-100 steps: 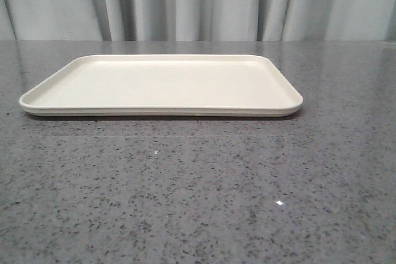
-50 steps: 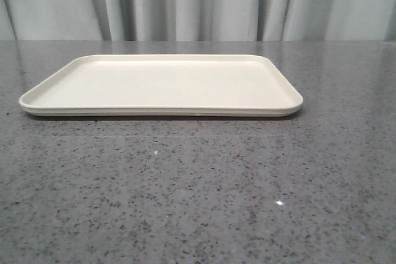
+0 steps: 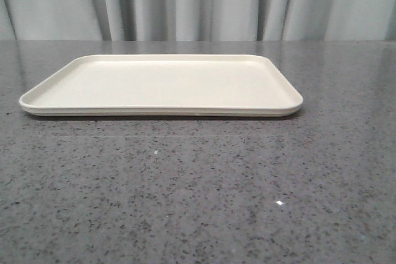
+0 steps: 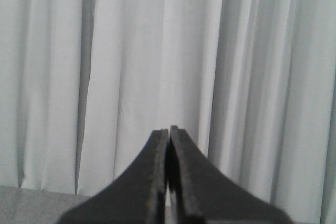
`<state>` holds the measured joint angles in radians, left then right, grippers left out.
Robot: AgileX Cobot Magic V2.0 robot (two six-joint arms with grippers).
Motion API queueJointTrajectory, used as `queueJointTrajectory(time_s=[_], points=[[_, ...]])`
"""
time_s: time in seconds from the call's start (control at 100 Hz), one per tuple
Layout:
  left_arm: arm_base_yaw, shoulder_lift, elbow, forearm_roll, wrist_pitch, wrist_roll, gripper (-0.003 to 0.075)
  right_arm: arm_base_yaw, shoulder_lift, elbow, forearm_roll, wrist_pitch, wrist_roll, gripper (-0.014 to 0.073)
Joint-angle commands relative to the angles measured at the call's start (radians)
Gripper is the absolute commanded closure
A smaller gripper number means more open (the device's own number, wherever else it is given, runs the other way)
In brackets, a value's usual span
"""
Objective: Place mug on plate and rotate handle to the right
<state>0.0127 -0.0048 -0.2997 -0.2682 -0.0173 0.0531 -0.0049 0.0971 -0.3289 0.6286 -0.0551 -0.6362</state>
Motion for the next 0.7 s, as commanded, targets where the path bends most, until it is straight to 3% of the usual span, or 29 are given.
queueJointTrajectory(time_s=[0.0, 0.69], points=[[0.002, 0.0, -0.061, -0.007, -0.039, -0.01, 0.074, -0.007, 0.037, -0.06, 0.001, -0.046, -0.002, 0.0655], [0.002, 0.257, -0.321, -0.007, 0.011, -0.01, 0.074, -0.007, 0.228, -0.317, 0.001, 0.097, -0.002, 0.0655]])
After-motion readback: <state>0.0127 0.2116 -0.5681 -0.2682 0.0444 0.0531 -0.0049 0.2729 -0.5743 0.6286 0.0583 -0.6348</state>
